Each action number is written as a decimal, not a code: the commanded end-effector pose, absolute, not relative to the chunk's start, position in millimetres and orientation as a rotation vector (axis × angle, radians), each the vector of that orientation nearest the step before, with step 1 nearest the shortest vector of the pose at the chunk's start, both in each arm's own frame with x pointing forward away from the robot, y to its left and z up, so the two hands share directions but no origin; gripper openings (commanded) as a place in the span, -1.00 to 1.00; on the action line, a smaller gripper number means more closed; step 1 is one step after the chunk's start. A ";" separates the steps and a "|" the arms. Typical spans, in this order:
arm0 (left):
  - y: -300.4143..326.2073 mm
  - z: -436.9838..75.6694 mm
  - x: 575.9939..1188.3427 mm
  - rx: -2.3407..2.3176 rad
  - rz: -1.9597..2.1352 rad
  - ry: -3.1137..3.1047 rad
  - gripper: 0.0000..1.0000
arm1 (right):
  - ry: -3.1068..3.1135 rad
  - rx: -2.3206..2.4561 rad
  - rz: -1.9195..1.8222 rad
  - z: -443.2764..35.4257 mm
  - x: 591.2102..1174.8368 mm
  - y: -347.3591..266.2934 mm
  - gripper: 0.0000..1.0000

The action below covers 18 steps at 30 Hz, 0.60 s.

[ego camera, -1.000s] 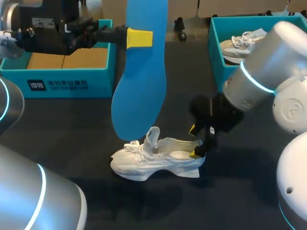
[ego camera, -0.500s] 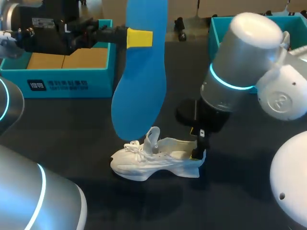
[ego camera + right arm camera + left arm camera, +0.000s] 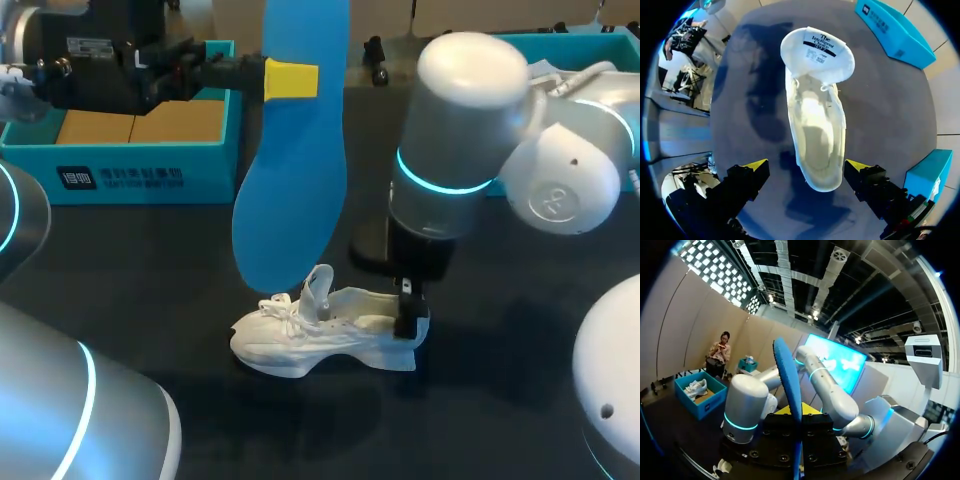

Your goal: Take the shoe out of the shoebox, open the shoe tongue, remove and reinsert the insole, then place the shoe into the shoebox

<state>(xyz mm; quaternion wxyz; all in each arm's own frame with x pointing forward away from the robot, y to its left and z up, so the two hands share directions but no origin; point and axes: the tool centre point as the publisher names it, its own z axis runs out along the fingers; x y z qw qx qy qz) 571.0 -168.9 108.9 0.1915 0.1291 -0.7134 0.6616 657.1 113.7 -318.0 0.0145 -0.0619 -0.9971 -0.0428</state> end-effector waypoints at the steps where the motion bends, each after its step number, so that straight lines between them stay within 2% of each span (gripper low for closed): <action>1: -170.8 109.7 572.2 0.362 1.854 -2.005 -1.00 | -3.105 -0.184 -0.116 -321.3 660.5 119.9 1.00; 9: -170.8 109.7 572.2 0.362 1.854 -2.005 -1.00 | -3.110 -0.137 -0.091 -308.1 683.6 125.0 1.00; 18: -170.8 109.7 572.2 0.362 1.854 -2.005 -1.00 | -3.120 -0.110 -0.098 -315.7 710.4 133.5 1.00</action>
